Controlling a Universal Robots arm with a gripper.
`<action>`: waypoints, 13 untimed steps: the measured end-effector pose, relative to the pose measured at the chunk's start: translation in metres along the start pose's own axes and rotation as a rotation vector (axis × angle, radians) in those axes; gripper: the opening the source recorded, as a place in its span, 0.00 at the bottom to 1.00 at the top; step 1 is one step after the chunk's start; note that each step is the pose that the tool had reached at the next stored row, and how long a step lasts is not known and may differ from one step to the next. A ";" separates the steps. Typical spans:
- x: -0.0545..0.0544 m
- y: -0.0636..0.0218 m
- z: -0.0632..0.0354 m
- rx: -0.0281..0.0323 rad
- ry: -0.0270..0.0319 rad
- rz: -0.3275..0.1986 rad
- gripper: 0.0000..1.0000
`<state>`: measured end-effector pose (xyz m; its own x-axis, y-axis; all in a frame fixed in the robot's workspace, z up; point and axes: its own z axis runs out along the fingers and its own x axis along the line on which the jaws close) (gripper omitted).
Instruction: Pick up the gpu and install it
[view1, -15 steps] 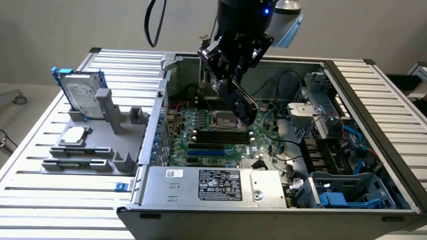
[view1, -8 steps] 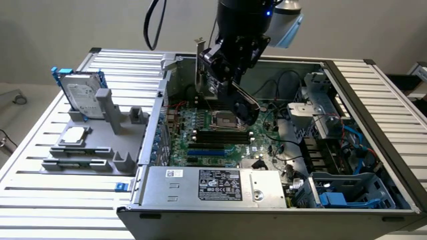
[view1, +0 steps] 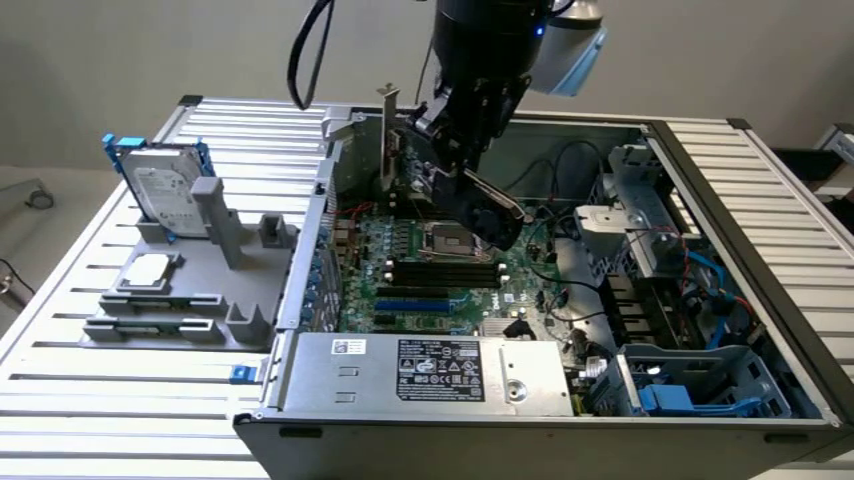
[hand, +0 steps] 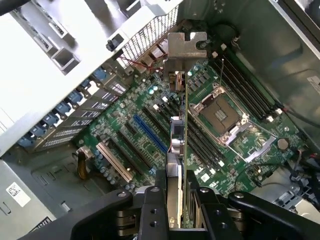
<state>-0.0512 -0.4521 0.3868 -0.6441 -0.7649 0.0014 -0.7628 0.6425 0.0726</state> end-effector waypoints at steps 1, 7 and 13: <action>0.000 0.0000 0.0005 0.0001 0.0014 -0.018 0.26; 0.000 -0.0003 0.0036 0.0002 0.0093 -0.127 0.26; 0.000 -0.0005 0.0067 0.0003 0.0173 -0.237 0.26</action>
<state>-0.0512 -0.4521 0.3801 -0.4464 -0.8948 0.0015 -0.8924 0.4453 0.0727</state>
